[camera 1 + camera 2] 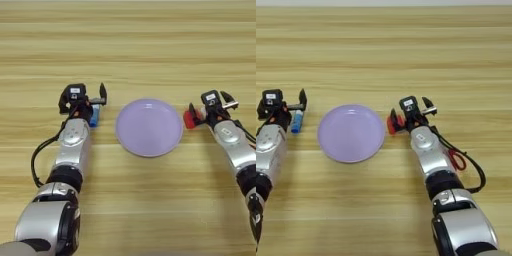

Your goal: Move the objects on the table

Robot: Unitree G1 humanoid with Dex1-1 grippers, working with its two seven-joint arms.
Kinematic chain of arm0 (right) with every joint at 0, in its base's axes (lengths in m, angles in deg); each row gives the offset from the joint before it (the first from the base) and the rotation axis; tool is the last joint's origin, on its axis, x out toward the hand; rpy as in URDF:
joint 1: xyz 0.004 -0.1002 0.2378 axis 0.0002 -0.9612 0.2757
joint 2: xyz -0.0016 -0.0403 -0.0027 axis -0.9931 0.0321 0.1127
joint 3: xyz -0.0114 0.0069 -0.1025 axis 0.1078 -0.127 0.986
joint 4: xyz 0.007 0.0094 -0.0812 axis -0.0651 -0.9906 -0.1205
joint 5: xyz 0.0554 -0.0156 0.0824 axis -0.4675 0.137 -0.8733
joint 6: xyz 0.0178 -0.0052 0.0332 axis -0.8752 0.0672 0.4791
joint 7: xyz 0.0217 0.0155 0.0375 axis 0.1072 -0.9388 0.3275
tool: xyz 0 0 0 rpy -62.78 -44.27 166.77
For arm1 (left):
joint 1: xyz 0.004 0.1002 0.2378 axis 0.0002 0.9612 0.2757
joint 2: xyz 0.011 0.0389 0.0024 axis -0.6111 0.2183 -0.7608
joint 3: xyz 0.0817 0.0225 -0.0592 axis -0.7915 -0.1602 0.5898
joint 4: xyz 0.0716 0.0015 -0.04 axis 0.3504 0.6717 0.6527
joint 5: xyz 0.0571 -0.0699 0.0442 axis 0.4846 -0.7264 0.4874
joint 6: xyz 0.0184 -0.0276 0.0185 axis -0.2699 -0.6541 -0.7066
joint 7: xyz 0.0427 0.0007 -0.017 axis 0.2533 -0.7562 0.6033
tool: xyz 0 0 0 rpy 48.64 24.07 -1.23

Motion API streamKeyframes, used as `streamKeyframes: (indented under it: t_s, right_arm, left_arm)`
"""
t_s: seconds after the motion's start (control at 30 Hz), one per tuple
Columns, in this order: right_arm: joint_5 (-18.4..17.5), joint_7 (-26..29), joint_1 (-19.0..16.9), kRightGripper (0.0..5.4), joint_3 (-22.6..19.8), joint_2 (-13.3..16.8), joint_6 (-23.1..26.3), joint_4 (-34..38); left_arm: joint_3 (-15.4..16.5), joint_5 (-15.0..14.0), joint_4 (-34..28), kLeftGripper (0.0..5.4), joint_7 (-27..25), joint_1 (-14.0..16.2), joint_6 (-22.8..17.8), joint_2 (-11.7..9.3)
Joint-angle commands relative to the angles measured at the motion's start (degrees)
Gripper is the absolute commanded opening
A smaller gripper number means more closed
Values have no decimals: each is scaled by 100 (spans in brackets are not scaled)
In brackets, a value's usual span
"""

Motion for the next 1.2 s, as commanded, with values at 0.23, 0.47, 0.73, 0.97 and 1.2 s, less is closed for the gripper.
streamKeyframes:
  t_s: [0.23, 0.47, 0.73, 0.97, 1.2]
  right_arm:
    - [27, 201, -66, 540, 133, 0, 227, 54]
    - [-30, 297, -76, 540, 122, -40, 216, 59]
    - [-100, 319, -75, 540, 101, -84, 161, 89]
    - [-93, 339, -73, 540, 122, -102, 181, 90]
    - [-113, 447, -43, 540, 120, -142, 310, -45]
  left_arm:
    - [26, 5, -30, 535, 64, -36, -15, -4]
    - [21, 9, -33, 535, 78, -31, -15, -8]
    - [24, 11, -20, 535, 78, -34, -14, -23]
    - [26, 11, -12, 535, 73, -35, -17, -33]
    - [27, 13, -11, 535, 77, -35, -23, -43]
